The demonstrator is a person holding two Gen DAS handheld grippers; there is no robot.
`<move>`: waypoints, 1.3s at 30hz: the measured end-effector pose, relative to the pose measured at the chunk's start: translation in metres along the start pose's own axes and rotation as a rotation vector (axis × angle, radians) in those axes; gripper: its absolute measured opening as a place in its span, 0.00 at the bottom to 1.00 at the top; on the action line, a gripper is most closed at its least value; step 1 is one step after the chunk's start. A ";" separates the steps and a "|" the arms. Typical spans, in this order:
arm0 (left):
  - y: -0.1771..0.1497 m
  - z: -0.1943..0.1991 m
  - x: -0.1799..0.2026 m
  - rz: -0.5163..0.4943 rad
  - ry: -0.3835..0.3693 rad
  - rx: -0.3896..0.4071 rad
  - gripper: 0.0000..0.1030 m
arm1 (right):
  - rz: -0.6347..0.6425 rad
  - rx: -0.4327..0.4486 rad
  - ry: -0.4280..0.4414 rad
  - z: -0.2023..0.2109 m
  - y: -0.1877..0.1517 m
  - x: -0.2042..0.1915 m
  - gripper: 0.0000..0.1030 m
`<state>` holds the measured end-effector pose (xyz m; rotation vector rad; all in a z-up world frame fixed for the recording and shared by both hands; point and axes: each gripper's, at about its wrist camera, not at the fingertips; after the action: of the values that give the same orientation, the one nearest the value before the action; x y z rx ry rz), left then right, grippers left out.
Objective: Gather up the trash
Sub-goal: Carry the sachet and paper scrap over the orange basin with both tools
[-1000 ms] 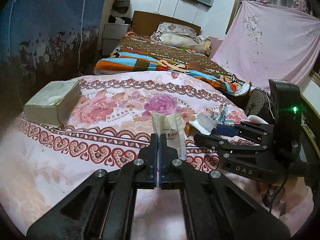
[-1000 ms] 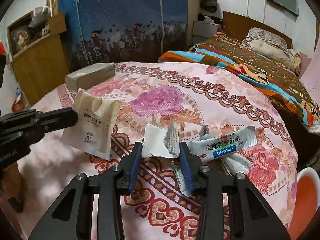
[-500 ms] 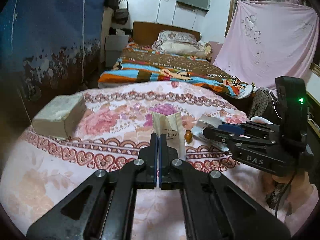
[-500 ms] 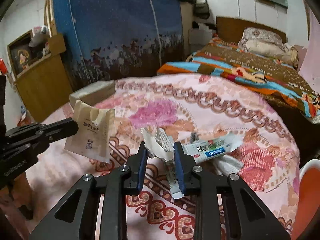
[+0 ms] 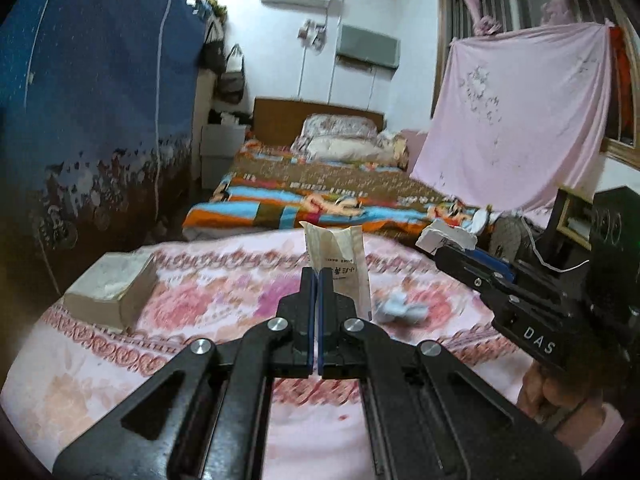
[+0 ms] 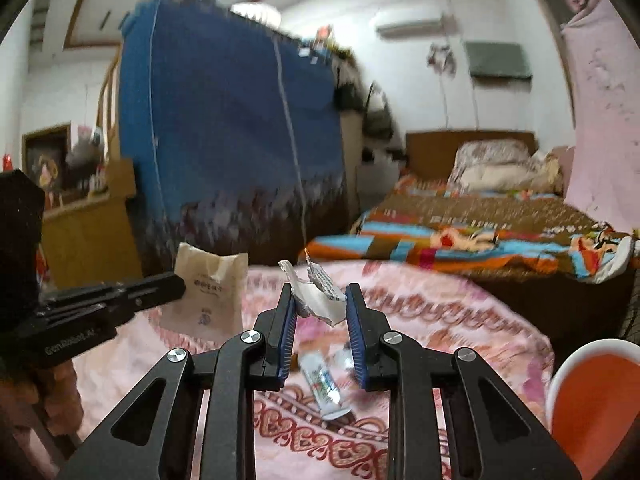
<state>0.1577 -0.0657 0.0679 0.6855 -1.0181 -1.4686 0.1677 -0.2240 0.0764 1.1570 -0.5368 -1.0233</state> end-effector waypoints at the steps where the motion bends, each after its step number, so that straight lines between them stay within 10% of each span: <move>1: 0.002 0.001 0.004 -0.006 -0.006 0.014 0.00 | -0.006 0.021 -0.004 0.004 0.001 0.002 0.21; 16: 0.030 0.002 0.089 -0.144 -0.168 0.171 0.00 | -0.065 0.325 -0.248 0.086 0.012 0.043 0.21; 39: 0.028 -0.052 0.194 -0.241 -0.409 0.041 0.00 | -0.329 0.282 -0.579 0.132 -0.018 0.140 0.24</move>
<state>0.1838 -0.2650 0.0952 0.5612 -1.3134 -1.8513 0.1209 -0.4117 0.0863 1.2146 -0.9936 -1.6244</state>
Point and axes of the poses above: each gripper's, at about its wrist camera, not at the fingertips, and z roughly against the way its jaws point, x to its right, y to its top, and after that the axes turned 7 degrees about -x, right-handed
